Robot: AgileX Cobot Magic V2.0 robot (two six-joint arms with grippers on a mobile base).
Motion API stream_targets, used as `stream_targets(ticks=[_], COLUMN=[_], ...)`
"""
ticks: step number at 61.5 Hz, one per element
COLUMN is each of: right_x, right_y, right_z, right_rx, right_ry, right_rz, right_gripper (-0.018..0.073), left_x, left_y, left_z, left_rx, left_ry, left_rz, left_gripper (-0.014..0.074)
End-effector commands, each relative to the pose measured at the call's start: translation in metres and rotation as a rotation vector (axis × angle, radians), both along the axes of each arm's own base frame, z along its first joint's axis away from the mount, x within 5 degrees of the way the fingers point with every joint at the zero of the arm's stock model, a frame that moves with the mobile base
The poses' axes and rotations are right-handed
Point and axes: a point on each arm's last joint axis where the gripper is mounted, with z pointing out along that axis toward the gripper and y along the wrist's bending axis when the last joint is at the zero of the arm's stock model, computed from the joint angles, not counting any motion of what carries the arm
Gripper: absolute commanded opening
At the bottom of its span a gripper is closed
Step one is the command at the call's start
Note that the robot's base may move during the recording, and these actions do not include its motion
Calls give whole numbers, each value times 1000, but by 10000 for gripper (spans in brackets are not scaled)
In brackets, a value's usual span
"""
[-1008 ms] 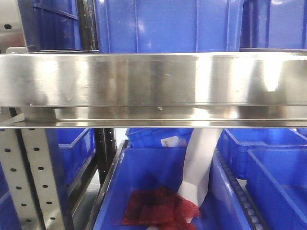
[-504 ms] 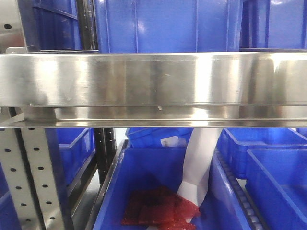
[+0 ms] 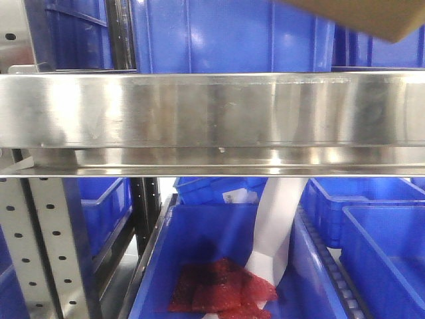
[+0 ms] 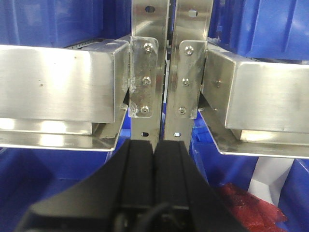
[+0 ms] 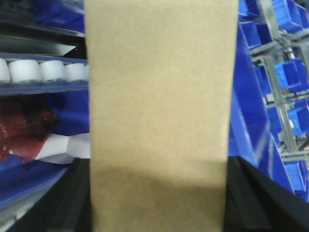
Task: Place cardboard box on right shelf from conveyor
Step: 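Raise the box over the upper shelf with the right gripper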
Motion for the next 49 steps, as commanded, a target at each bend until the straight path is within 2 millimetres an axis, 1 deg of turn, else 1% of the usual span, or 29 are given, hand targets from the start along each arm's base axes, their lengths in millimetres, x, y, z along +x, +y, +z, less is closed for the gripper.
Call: stream_targets(ticks=[1,11,15,28,39,49], right_x=[13,41,51,74,81,82], right_y=[8,19,26,41,45,46], right_z=[21,13,6,-16,-27,-26], right_rx=[42,1,-11,-91,-120,-141], right_ry=[-137,-118,-96,-74,-43,-68], right_rz=[6,-16,-17,9,9,19], right_gripper=[58,58,58,58,58,59], left_x=[0,0,0,0,0,0], left_y=[1,1,1,1,1,1], left_z=[6,6,6,6,6,6], left_rx=[-12,-12,-12,-12,-12,-12], left_ry=[-84,-84,-84,-84,-84,-84], left_rz=[6,6,6,6,6,6], left_gripper=[-116,-116,-116,-116,-116,-115])
